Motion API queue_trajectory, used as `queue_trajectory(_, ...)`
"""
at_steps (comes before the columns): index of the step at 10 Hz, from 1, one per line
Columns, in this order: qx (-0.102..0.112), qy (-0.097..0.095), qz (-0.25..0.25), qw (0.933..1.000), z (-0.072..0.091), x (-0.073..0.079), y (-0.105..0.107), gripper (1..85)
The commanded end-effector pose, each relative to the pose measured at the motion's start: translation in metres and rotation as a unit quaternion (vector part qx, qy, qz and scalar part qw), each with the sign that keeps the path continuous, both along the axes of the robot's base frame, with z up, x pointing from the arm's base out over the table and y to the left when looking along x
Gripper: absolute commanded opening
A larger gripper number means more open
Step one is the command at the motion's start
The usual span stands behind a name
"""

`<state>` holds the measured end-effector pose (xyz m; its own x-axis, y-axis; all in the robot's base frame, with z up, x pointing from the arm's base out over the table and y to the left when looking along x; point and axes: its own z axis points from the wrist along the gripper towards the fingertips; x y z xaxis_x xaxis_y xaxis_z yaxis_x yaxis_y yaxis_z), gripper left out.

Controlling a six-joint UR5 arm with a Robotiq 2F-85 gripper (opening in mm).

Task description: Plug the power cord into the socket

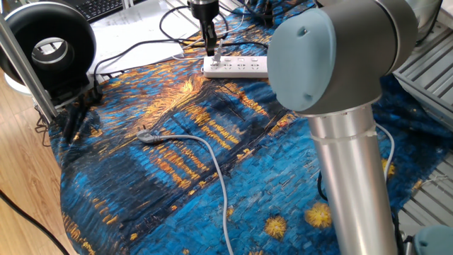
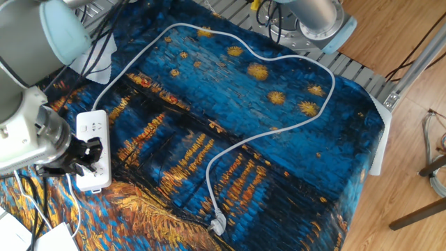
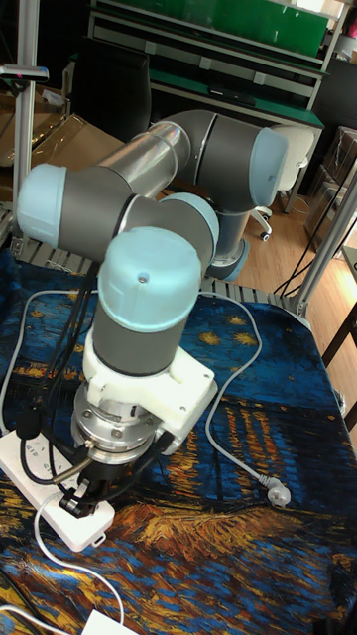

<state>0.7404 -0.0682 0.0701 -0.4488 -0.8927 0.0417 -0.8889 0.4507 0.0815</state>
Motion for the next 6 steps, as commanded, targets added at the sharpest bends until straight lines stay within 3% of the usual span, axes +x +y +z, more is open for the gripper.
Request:
queue_trajectory(1,-0.016,-0.030,0.010,0.9994,0.005,0.014,-0.013,28.7)
queue_trajectory(3,-0.021,-0.034,0.022,0.9990,0.001,0.016,-0.022,29.3)
queue_trajectory(5,0.002,-0.022,0.030,0.9993,-0.006,0.005,-0.027,29.3)
queue_trajectory(6,0.003,-0.016,0.032,0.9993,-0.006,0.002,-0.029,29.3)
